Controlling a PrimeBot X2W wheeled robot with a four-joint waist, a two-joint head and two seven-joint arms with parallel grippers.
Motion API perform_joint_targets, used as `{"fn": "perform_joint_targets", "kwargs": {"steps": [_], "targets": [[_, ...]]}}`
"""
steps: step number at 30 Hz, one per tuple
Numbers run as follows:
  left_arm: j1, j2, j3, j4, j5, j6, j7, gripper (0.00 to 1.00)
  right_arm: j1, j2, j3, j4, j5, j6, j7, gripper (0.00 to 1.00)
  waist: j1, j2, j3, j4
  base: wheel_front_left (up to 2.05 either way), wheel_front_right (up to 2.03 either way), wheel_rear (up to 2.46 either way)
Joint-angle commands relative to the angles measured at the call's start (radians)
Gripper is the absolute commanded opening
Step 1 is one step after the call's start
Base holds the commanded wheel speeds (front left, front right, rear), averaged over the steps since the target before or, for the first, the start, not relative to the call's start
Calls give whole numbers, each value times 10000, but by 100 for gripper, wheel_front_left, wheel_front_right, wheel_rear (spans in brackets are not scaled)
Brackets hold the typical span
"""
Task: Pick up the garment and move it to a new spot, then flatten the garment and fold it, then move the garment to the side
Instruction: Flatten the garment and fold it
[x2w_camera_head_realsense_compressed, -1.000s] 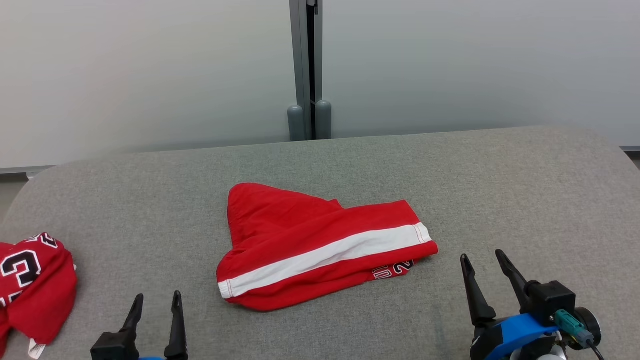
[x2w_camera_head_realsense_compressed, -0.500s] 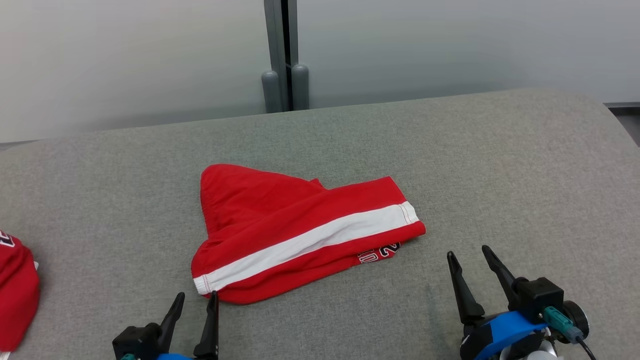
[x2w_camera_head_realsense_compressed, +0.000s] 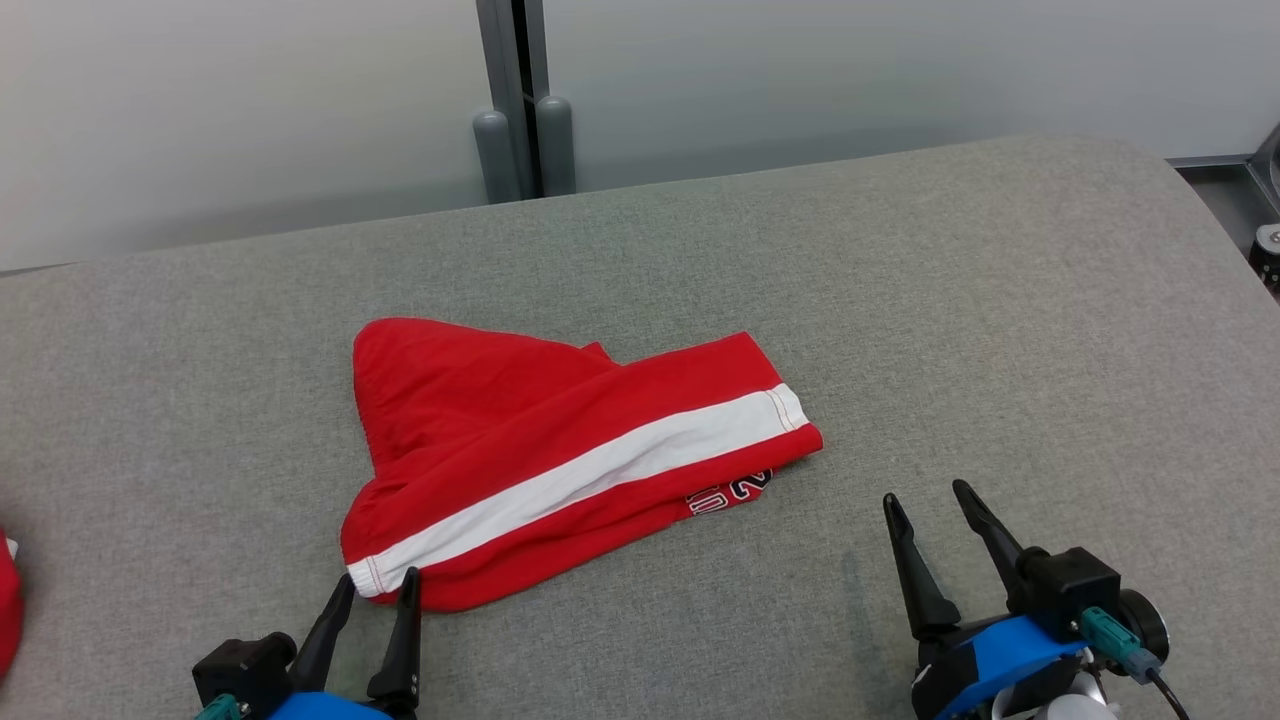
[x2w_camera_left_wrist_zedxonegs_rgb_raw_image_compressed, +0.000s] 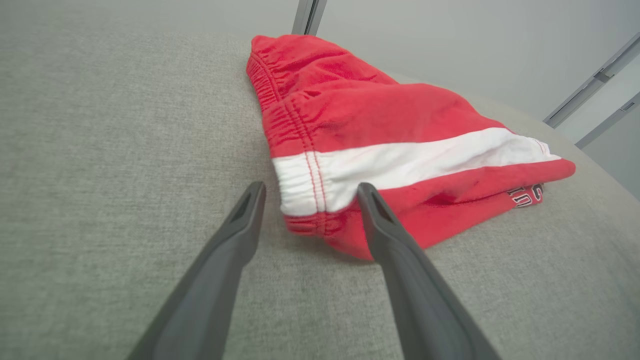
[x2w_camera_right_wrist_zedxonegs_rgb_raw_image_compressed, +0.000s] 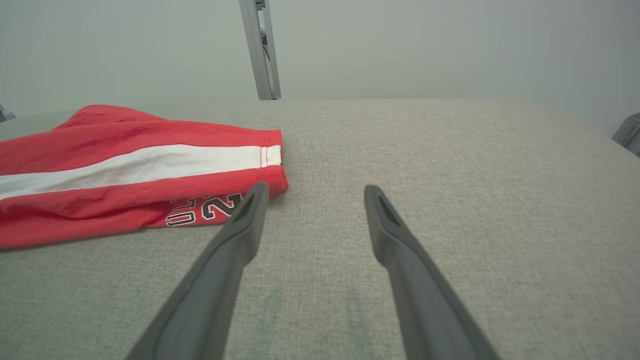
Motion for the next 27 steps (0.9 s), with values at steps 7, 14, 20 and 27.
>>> {"fn": "perform_joint_targets", "kwargs": {"steps": [7,14,20,27], "targets": [[-162,209,-146,-452,-293,-15,-1,100,-65,-37,15,-155,88,1,-36,100,-1,-1,127,-104,0,0,0],[103,410,-512,-858,-501,-16,-1,100,5,-37,27,-125,261,1,-36,100,-1,-1,119,-6,0,0,0],[222,497,-593,-1177,-588,-16,-1,100,-61,-37,79,-91,362,1,-37,100,-1,-1,98,81,0,0,0],[223,670,-774,-1284,-771,-16,-1,39,-132,-38,149,-97,394,1,-36,100,-1,-1,117,110,0,0,0]]}}
